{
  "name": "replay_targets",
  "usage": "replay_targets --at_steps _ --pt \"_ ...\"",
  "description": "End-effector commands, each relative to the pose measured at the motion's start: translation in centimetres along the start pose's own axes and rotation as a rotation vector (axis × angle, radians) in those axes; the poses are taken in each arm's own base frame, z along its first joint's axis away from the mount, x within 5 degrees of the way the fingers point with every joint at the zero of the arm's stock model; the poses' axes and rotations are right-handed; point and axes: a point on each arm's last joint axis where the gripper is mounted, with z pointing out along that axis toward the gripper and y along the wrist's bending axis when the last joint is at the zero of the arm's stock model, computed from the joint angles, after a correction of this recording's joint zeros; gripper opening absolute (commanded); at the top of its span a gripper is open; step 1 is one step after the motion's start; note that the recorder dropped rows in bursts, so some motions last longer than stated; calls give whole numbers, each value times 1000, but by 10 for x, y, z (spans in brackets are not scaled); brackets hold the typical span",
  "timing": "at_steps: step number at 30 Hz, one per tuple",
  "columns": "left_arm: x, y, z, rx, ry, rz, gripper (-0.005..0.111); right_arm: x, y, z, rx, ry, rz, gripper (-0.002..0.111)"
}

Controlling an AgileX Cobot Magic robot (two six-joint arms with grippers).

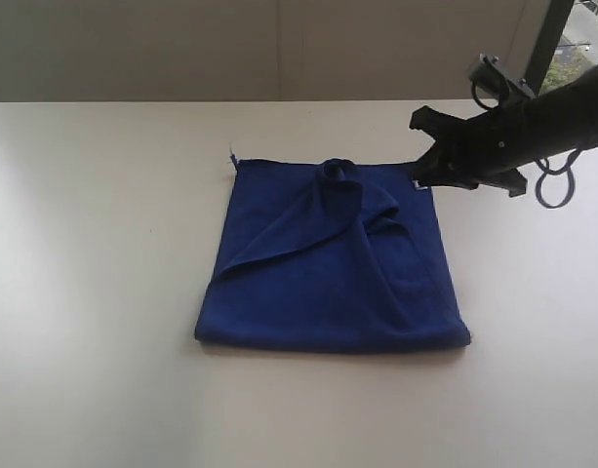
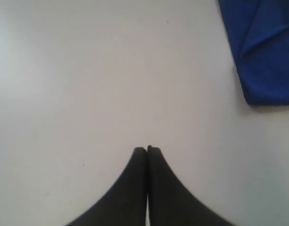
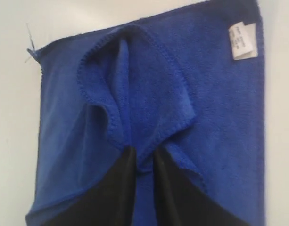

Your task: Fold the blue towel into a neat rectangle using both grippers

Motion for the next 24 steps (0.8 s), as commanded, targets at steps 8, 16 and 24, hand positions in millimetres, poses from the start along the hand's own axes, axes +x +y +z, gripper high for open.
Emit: replay_targets --at_steps 8,16,24 --pt "1 -1 -1 8 -1 -7 0 -4 -26 41 -44 -19 150 29" --pt "1 -1 -1 8 -1 -7 0 -5 -30 49 -58 -9 186 37" --pt "1 -1 -1 8 -1 -7 0 0 -32 49 -30 33 139 37"
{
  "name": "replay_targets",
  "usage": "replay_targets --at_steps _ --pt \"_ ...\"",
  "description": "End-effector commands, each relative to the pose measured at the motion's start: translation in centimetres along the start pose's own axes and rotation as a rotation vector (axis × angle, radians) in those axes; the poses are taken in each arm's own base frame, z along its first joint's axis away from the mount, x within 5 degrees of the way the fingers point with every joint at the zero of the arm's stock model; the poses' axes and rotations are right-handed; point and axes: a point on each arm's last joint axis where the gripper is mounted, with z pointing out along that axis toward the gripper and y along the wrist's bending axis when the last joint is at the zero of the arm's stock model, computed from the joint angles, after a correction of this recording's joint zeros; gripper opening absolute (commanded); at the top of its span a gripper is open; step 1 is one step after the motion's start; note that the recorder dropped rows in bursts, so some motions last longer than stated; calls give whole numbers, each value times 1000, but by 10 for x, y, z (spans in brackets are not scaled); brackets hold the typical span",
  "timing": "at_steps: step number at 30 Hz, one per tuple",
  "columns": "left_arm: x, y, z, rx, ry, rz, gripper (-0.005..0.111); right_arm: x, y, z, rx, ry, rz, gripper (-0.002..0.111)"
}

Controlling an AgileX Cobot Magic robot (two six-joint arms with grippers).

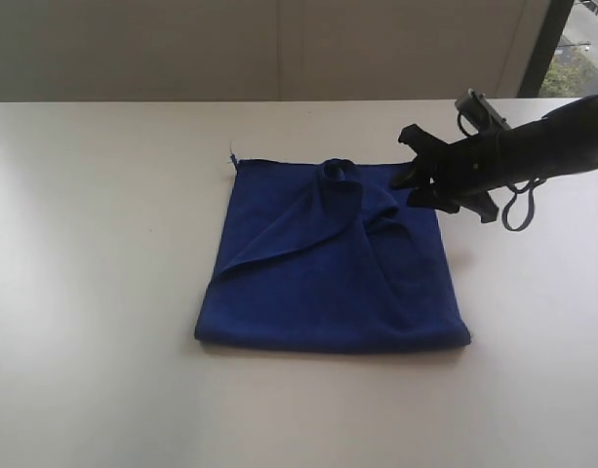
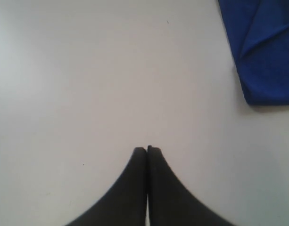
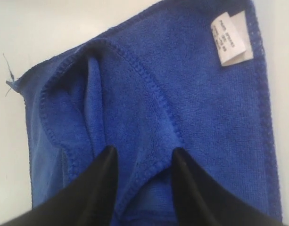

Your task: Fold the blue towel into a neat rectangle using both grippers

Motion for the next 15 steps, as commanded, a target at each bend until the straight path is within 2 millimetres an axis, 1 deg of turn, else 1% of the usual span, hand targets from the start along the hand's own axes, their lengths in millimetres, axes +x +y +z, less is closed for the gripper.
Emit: replay_targets --at_steps 1,6,10,13,15 --pt "1 -1 -1 8 -1 -7 0 1 -5 -1 31 28 -48 37" --pt "1 -1 -1 8 -1 -7 0 2 -6 -1 32 41 -60 36" --pt "1 -1 -1 8 -1 -7 0 3 -5 -1 27 47 -60 32" --pt "0 -1 -1 5 -11 3 0 4 -7 -1 43 60 -109 20" --pt "-5 1 -1 -14 -65 27 0 4 -7 -2 50 62 -120 10"
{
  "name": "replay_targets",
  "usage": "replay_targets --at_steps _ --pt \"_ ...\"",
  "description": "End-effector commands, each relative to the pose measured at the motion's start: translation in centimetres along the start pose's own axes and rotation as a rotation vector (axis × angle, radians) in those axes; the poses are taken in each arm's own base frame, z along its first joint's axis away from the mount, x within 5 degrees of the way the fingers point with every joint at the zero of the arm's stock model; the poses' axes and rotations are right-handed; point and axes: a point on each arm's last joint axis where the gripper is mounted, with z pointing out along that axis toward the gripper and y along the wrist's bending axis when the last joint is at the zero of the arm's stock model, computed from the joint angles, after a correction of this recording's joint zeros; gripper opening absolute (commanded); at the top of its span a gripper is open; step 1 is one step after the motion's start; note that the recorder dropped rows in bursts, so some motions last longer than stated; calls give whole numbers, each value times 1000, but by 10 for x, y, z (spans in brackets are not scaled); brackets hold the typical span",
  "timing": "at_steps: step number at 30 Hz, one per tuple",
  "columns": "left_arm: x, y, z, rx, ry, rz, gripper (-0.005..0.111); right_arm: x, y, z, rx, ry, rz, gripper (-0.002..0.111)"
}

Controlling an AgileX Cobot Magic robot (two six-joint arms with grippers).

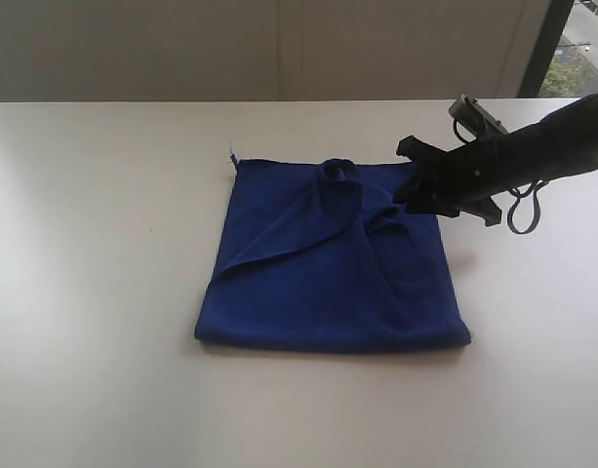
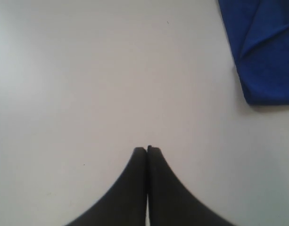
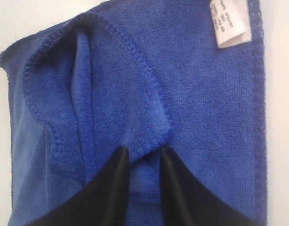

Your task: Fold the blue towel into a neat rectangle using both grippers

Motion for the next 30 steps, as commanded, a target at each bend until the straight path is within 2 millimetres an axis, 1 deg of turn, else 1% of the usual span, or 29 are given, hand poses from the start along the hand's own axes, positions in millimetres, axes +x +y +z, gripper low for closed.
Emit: replay_targets --at_steps 1,2,8,10,14,15,16,17,21,23,25,27,28,29,30 --pt "-7 2 -1 -22 -86 27 0 0 -5 -1 21 11 -47 5" --pt "-9 2 -2 -31 -114 26 0 0 -5 -1 25 14 -53 0" --pt "-19 6 -3 -69 -219 34 0 -2 -2 -7 38 8 -89 0" --pt "-22 7 -4 -81 -255 33 0 -4 3 -14 39 -12 -105 0" --pt "-24 7 -5 -85 -274 31 0 -11 15 -30 60 -75 -158 0" --pt "-27 7 -4 -75 -305 -4 0 -13 18 -36 70 -96 -180 0" --pt "-28 7 -2 -65 -300 -25 0 -14 20 -39 75 -106 -190 0" --pt "-31 7 5 -36 -280 -64 0 -15 22 -42 79 -122 -197 0" --pt "-43 13 35 4 -171 -131 0 -16 30 -51 83 -135 -232 0" --pt "-60 18 68 64 -19 -169 0 -21 38 -68 139 -154 -291 0" --pt "-72 15 87 103 50 -158 0 -23 43 -80 194 -149 -329 0" --pt "-85 6 104 139 67 -132 0 -24 49 -86 215 -130 -359 0" --pt "-96 -8 121 164 63 -76 0 -23 54 -89 213 -101 -371 0" --pt "-101 -18 131 182 69 -39 0 -22 53 -89 210 -89 -370 0" --pt "-109 -35 147 214 90 22 0 -21 55 -88 208 -77 -374 0"
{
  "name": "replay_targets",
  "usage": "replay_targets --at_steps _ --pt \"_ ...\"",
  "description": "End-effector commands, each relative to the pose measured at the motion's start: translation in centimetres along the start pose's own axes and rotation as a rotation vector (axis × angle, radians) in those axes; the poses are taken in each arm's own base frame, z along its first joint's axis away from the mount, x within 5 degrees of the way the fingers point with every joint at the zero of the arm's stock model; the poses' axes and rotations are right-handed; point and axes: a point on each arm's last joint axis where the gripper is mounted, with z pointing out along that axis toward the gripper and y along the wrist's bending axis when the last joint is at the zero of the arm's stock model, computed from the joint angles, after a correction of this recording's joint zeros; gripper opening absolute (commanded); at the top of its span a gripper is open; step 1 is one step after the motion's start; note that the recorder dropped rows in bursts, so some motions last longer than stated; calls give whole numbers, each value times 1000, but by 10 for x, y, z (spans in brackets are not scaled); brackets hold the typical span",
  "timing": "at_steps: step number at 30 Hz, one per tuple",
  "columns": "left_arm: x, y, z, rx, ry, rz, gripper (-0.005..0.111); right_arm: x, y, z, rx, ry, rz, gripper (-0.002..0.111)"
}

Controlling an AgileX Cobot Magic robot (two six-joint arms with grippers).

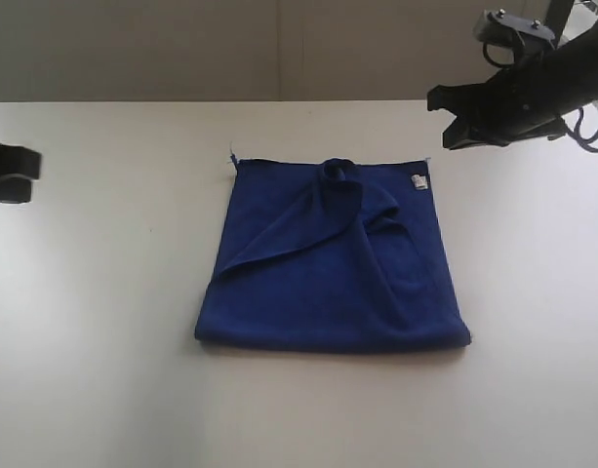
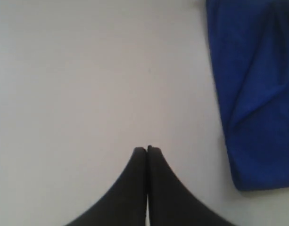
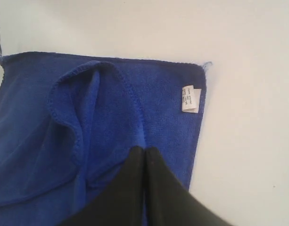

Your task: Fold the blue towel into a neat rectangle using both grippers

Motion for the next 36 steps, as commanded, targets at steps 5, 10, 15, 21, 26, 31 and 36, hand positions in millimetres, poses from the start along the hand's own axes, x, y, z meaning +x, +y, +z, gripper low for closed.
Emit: replay_targets --at_steps 5,10,15,21,26,31,36 --pt "-54 -83 107 149 104 116 0 4 4 2 2 63 -6 0" --pt "-83 -135 157 229 130 136 0 13 -7 26 15 109 23 0" --pt "-84 -177 193 278 129 153 0 14 -13 35 33 100 31 0" --pt "-76 -214 218 324 101 153 3 16 -23 37 57 107 31 0" --pt "-69 -229 229 344 67 108 35 15 -25 36 61 103 49 0" --pt "-65 -230 246 337 11 67 46 16 -25 36 58 109 49 0" --pt "-66 -231 251 336 -28 55 46 16 -25 36 58 111 50 0"
